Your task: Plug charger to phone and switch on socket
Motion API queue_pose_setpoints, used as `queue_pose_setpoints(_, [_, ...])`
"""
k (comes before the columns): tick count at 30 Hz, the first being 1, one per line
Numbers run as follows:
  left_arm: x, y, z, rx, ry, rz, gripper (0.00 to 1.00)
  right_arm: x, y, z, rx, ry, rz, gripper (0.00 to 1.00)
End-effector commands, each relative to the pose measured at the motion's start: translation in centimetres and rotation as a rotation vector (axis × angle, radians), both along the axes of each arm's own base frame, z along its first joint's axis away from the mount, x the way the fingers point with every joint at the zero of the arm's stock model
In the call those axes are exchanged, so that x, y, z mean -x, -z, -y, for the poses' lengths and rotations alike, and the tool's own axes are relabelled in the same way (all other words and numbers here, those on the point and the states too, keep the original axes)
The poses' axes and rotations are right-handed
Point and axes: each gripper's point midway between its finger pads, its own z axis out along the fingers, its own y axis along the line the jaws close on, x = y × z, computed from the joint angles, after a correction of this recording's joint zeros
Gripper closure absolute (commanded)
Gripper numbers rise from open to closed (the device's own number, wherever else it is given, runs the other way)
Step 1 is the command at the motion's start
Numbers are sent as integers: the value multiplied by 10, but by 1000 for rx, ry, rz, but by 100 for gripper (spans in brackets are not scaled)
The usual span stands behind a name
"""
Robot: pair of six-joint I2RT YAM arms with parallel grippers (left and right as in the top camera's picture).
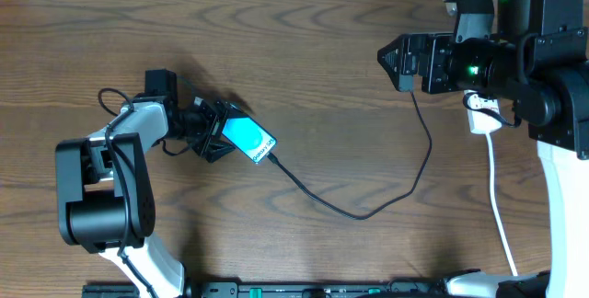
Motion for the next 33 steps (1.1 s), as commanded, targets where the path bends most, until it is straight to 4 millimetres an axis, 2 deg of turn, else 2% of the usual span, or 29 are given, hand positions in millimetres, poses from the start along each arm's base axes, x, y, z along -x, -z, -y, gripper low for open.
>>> queue_pose_setpoints(1, [63,87,-55,-396,35,-245,13,0,-5,3,5,2,20,1])
queue_pose_setpoints(8, [64,79,-71,-491,43,-248,13,0,-5,3,6,2,17,1])
queue_pose_setpoints(14, [45,44,-82,-562,27,-150,13,0,-5,3,6,2,17,1])
queue_pose_setpoints(21, [25,-24,-103,-691,-27,20,12,1,-4,3,7,2,13,1])
queue_pose_setpoints(26, [16,-81,-103,-702,-82,187,11,2,-1,6,23,15,3,1])
queue_pose_setpoints(33, [19,-163,-97,-683,-156,434,4,5,19,27,132,91,-67,1])
